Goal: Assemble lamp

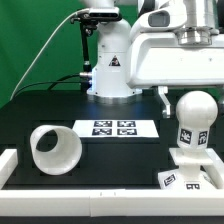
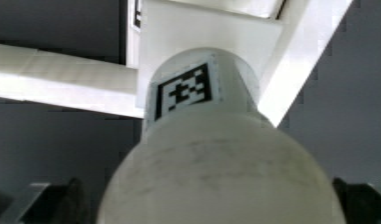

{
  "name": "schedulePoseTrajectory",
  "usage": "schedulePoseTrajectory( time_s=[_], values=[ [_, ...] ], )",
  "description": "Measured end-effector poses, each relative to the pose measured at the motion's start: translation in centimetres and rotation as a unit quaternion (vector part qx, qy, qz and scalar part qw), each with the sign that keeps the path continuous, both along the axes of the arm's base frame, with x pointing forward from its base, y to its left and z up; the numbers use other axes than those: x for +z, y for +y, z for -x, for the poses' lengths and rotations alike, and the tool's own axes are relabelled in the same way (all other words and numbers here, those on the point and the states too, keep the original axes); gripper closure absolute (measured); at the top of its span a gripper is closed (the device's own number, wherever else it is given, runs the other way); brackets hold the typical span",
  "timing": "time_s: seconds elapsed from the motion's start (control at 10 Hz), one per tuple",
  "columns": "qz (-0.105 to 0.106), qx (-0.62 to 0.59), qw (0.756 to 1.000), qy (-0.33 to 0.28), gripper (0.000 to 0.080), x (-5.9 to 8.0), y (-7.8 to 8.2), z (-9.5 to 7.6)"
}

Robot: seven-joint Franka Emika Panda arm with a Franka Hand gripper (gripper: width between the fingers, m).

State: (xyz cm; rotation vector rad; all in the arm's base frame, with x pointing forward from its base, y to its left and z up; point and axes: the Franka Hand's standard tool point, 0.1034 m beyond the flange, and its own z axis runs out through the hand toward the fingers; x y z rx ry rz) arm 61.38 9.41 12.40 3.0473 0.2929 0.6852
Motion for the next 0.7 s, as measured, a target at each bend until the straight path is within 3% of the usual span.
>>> schedulePoseTrajectory(
  time_s=[0.1,0.2,0.3,0.7],
  values=[
    [0.0,-0.001,1.0,0.006,0.0108,0.0,0.0,0.1],
    [-0.003,-0.01,0.999,0.052,0.0102,0.1,-0.1,0.3],
    [-0.009,-0.017,0.998,0.06,0.0102,1.0,-0.1,-0.5],
    [-0.005,-0.025,0.981,0.192,0.0101,0.2,0.0,0.2]
  ],
)
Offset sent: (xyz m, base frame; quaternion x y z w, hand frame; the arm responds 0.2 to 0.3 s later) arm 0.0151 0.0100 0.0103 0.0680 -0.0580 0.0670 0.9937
